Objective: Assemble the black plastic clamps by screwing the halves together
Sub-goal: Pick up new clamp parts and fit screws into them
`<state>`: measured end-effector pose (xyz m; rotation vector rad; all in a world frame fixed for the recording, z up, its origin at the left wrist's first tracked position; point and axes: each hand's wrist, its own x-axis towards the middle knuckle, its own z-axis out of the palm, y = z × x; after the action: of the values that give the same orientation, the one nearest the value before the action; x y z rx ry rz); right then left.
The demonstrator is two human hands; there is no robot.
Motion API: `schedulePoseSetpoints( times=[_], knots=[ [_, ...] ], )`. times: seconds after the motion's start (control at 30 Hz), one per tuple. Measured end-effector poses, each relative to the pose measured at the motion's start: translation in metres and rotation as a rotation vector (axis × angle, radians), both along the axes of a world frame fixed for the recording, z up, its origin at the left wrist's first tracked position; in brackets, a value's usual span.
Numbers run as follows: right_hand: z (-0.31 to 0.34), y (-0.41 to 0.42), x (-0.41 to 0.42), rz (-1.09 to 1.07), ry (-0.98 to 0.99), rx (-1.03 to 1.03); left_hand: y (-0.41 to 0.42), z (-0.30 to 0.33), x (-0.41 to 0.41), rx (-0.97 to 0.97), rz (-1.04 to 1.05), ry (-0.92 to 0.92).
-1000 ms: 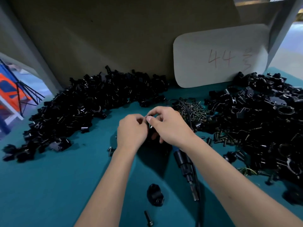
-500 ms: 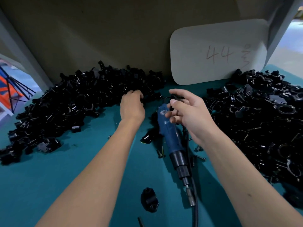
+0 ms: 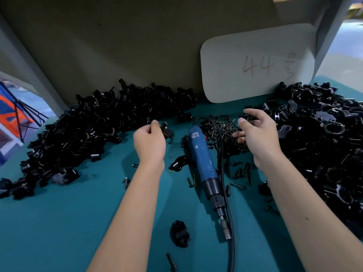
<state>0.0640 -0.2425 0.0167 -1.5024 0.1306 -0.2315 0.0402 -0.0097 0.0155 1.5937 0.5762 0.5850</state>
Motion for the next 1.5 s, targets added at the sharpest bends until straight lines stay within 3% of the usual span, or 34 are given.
schedulePoseSetpoints(
  times=[0.07,0.13,0.27,0.33,0.57,0.97,1.13,1.3,1.5],
  knots=[
    [0.003,0.003,-0.002,0.051,-0.013,0.008,-0.003,0.005,-0.014,-0.361,0.021,-0.028],
    [0.006,0.011,-0.006,0.15,-0.047,0.044,-0.004,0.007,-0.029,-0.596,-0.006,-0.048],
    [0.011,0.032,-0.018,0.394,-0.107,0.047,-0.001,0.003,-0.052,-0.891,-0.243,-0.089],
    [0.011,0.042,-0.025,0.505,-0.143,0.041,0.0,-0.001,-0.059,-0.942,-0.398,-0.108],
    [0.008,0.055,-0.036,0.758,-0.24,0.007,0.001,-0.005,-0.065,-0.706,-0.597,-0.167],
    [0.004,0.043,-0.028,0.675,-0.297,-0.204,-0.01,-0.009,-0.055,-0.649,-0.358,-0.044],
    [-0.002,0.043,-0.023,0.631,-0.273,-0.287,-0.015,-0.017,-0.053,-0.226,-0.167,-0.035],
    [-0.004,0.042,-0.021,0.553,-0.239,-0.153,-0.011,-0.018,-0.053,-0.288,-0.183,-0.06],
    [-0.002,0.034,-0.016,0.424,-0.21,0.013,-0.004,-0.022,-0.054,-0.231,-0.317,0.018]
  ],
)
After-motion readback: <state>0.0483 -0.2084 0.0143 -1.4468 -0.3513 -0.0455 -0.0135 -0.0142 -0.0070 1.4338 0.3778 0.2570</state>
